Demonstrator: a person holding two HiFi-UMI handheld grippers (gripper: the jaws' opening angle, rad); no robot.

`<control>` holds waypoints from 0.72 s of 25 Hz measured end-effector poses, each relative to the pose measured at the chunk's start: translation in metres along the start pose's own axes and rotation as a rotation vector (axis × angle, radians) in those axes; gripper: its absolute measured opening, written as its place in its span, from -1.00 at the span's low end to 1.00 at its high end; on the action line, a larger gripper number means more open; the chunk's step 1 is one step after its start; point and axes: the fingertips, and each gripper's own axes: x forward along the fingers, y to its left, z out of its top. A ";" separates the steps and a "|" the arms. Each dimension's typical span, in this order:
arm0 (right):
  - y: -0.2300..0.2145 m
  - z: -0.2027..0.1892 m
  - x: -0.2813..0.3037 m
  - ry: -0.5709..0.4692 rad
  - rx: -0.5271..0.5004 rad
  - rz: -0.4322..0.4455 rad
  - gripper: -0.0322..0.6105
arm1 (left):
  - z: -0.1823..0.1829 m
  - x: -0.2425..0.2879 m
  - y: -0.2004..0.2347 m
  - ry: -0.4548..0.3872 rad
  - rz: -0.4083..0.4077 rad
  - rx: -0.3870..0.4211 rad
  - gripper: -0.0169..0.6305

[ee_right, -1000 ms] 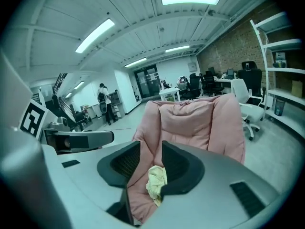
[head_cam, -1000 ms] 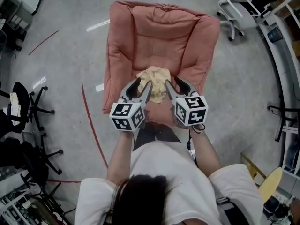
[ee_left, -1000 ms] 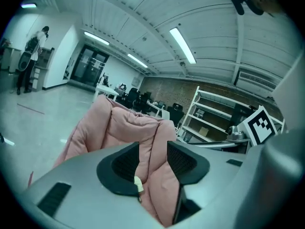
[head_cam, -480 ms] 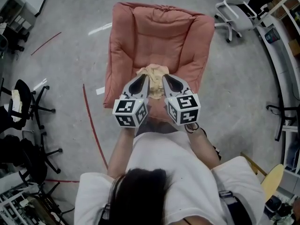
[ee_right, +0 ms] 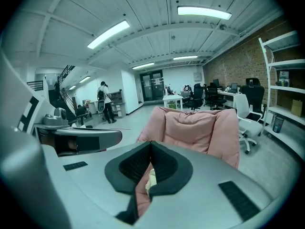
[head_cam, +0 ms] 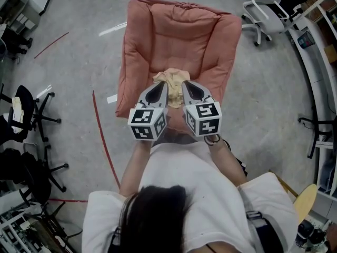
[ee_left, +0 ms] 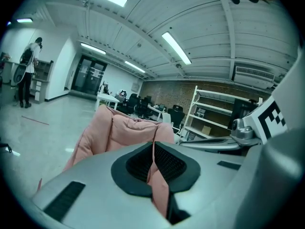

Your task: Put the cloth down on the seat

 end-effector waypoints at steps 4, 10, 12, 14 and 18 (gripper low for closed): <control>-0.001 -0.002 0.003 0.016 -0.006 -0.003 -0.81 | 0.001 0.001 0.005 0.007 0.011 -0.001 -0.83; -0.002 -0.001 0.012 0.028 -0.015 -0.002 -0.81 | 0.002 0.008 0.011 0.020 0.009 0.005 -0.83; -0.002 -0.001 0.015 0.030 -0.015 -0.002 -0.81 | 0.001 0.009 0.011 0.026 0.002 0.015 -0.83; -0.001 -0.001 0.018 0.032 -0.016 -0.002 -0.81 | 0.001 0.011 0.012 0.032 -0.003 0.020 -0.83; -0.004 0.000 0.022 0.032 -0.020 -0.001 -0.81 | 0.002 0.018 0.012 0.035 -0.009 0.018 -0.83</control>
